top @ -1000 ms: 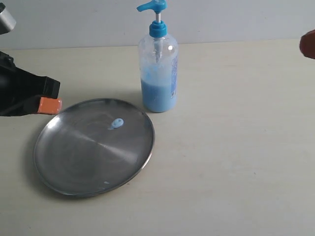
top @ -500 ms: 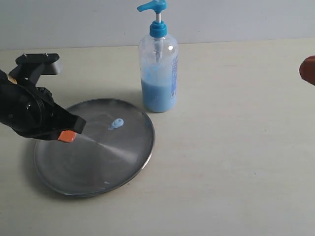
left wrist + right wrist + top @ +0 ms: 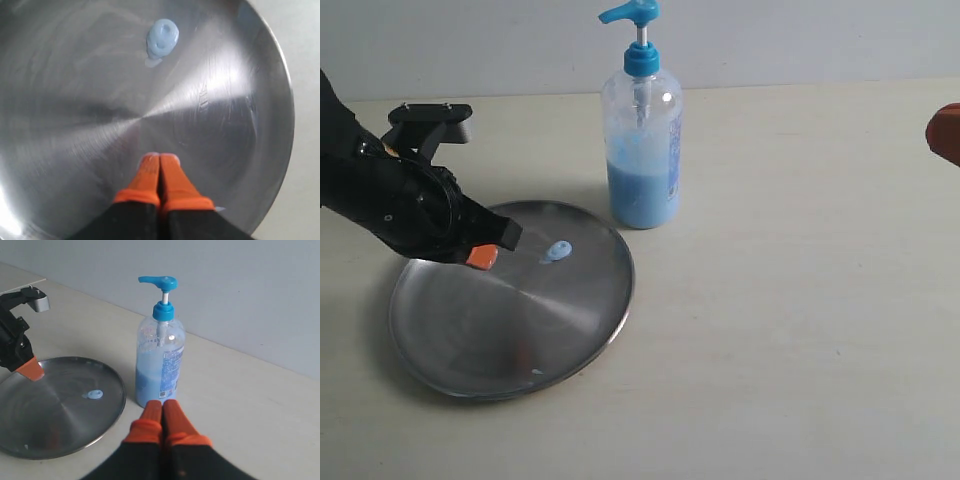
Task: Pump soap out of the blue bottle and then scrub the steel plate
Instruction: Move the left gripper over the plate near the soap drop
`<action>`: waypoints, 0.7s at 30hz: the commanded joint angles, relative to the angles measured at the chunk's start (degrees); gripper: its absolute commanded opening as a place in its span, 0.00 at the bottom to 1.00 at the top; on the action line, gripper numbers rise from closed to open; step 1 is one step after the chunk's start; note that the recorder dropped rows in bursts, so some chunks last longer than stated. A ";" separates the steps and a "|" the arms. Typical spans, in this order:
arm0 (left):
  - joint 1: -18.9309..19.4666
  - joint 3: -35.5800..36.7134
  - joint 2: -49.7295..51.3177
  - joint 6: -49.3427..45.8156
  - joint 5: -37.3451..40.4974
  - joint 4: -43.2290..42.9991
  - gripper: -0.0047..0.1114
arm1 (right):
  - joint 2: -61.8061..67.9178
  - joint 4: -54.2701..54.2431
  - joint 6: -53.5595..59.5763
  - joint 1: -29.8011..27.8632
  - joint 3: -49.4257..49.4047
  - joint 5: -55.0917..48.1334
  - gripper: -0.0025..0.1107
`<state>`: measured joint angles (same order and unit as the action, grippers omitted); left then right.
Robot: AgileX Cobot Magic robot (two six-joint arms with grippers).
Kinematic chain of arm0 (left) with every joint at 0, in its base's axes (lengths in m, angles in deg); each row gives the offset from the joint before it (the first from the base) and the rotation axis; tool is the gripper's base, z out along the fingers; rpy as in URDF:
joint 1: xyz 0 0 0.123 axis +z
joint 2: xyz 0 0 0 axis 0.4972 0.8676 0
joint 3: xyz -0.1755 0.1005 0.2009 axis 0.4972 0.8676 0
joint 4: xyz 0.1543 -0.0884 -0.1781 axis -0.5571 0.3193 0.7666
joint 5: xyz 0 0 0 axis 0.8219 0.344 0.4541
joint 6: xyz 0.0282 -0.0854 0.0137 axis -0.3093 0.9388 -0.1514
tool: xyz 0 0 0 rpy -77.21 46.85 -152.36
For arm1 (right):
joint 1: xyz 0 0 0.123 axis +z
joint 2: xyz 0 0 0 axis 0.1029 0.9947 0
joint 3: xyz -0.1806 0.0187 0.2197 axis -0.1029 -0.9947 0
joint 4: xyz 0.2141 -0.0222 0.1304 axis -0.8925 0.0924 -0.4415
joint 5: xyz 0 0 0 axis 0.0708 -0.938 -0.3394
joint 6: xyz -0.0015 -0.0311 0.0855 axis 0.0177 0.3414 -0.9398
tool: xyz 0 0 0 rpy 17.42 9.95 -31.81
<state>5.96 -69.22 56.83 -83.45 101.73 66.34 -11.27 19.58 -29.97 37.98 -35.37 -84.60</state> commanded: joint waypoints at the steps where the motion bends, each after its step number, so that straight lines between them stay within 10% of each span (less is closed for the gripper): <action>1: -0.09 -0.46 -0.08 -0.29 -2.81 0.24 0.04 | -0.25 0.04 0.24 -0.11 -0.20 0.99 0.02; 21: -0.09 -0.46 -0.08 -0.29 -2.57 0.28 0.04 | -0.25 0.05 0.13 -0.11 -0.20 0.88 0.02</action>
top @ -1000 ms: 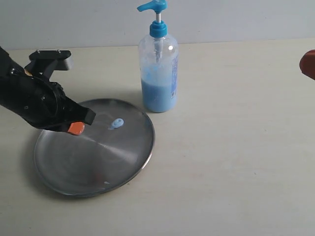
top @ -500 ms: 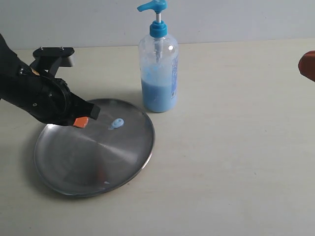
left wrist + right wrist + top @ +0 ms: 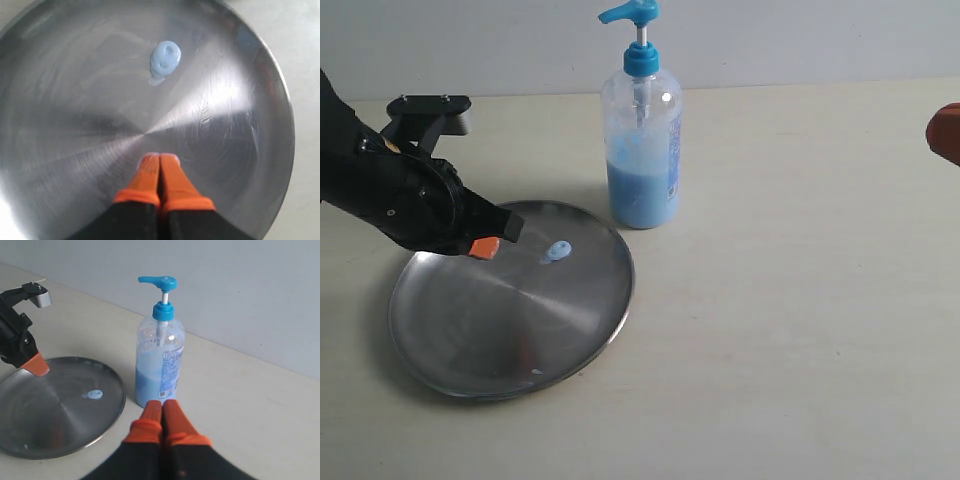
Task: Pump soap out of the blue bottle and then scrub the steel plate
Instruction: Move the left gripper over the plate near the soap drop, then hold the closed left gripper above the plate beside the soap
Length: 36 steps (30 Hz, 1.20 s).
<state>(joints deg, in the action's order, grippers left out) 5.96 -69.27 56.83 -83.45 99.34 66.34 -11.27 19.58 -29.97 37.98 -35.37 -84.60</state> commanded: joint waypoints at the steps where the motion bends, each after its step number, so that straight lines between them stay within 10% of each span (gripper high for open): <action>1: -0.09 -0.41 -0.08 -0.29 -0.18 0.28 0.04 | -0.25 0.05 0.13 -0.11 -0.20 0.88 0.02; 36: -0.09 -0.06 -0.08 -1.12 -1.17 0.28 0.04 | -0.25 -0.13 0.25 -0.11 -0.20 0.88 0.02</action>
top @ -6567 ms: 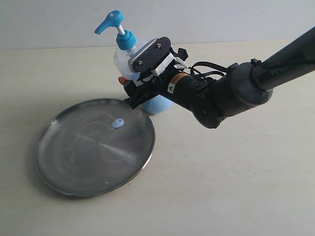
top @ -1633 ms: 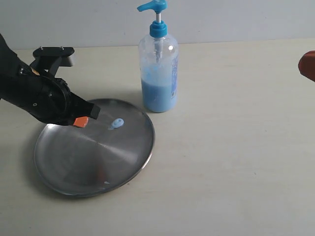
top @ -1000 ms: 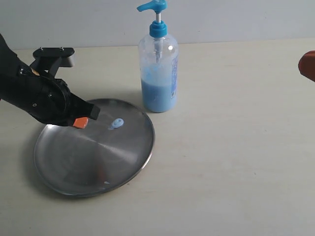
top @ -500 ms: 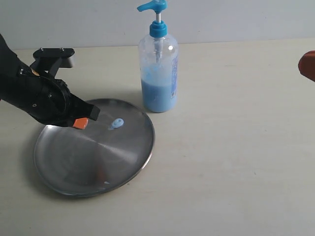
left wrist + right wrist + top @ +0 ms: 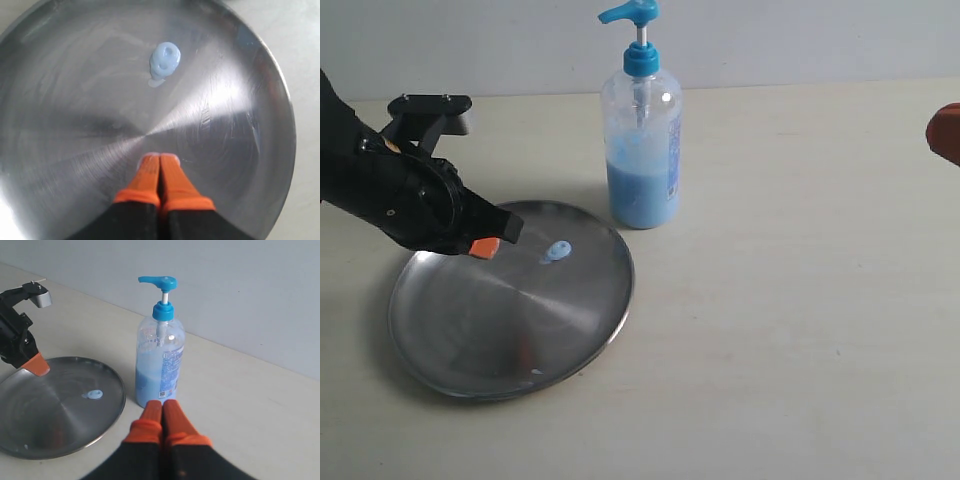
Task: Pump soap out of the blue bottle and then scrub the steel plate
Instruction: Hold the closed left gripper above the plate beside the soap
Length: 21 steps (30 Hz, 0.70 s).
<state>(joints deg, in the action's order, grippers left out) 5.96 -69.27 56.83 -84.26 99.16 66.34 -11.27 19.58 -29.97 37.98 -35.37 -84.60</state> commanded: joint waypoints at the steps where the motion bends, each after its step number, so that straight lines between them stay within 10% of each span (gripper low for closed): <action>1: -0.09 -0.06 -0.08 -0.31 -1.28 0.28 0.04 | -0.25 -0.13 0.25 -0.11 -0.20 0.88 0.02; 21: -0.09 -1.07 -0.08 -0.31 -2.06 1.95 0.04 | -0.25 -0.08 0.24 -0.11 -0.20 0.88 0.02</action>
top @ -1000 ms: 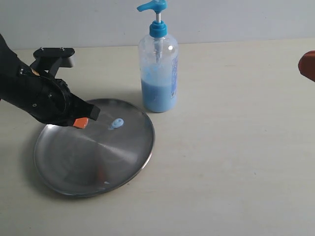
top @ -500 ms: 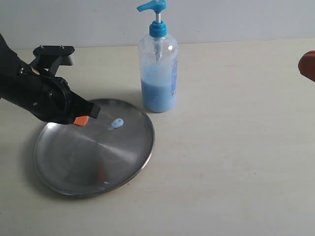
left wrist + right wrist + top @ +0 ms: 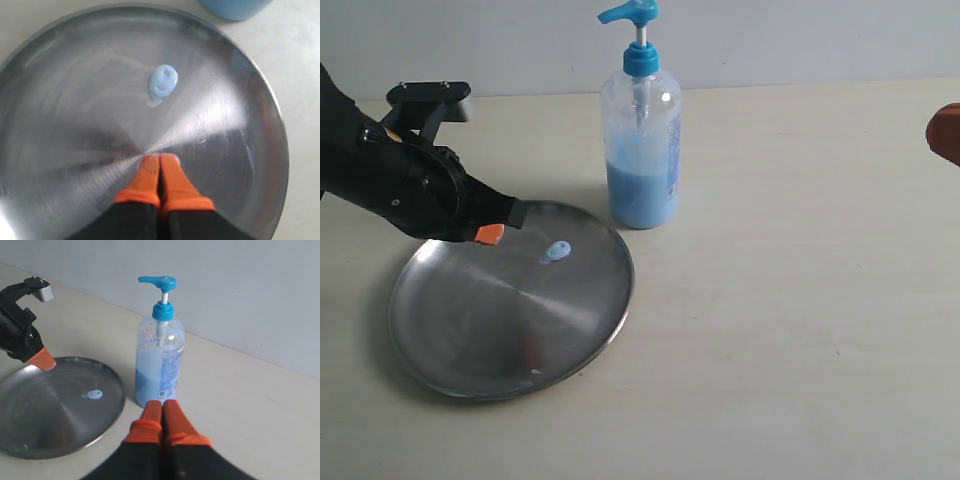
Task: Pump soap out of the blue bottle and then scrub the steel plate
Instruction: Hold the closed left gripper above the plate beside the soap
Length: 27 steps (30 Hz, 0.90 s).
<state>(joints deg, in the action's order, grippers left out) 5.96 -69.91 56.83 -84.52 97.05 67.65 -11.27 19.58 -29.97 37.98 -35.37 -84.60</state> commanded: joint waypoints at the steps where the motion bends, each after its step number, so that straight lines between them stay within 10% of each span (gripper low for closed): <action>1: -0.09 -0.43 -0.08 -0.05 0.05 0.64 0.04 | -0.25 -0.08 0.24 -0.11 -0.20 0.88 0.02; 27: -0.09 -0.43 0.16 -0.05 -0.17 0.64 0.04 | -0.25 -0.17 0.24 -0.11 -0.20 0.14 0.02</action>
<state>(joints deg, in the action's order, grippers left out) 5.96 -69.91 56.83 -84.52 97.26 67.88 -11.27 19.58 -29.97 37.98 -35.37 -84.60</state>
